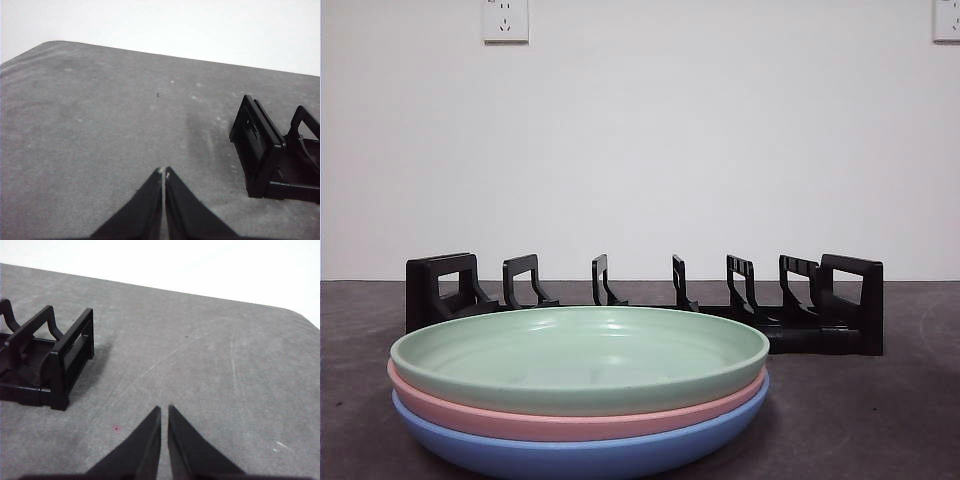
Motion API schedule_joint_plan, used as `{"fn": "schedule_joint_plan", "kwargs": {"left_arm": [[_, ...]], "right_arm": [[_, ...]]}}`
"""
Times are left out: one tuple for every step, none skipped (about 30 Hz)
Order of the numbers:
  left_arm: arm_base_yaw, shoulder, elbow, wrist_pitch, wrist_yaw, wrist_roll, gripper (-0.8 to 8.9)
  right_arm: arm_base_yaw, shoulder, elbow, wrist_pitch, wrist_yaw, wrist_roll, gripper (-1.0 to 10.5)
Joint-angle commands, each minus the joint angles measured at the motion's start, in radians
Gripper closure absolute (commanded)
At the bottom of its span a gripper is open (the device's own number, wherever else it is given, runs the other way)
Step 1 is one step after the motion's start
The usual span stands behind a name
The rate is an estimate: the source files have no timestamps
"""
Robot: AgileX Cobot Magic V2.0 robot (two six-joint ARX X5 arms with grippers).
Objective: Place the plate
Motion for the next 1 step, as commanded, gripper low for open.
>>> {"fn": "schedule_joint_plan", "kwargs": {"left_arm": [[0.0,-0.001,-0.018,0.011,0.004,0.002,8.06]], "right_arm": [[-0.002,0.0,-0.004,0.009,0.001,0.01,9.2]]}}
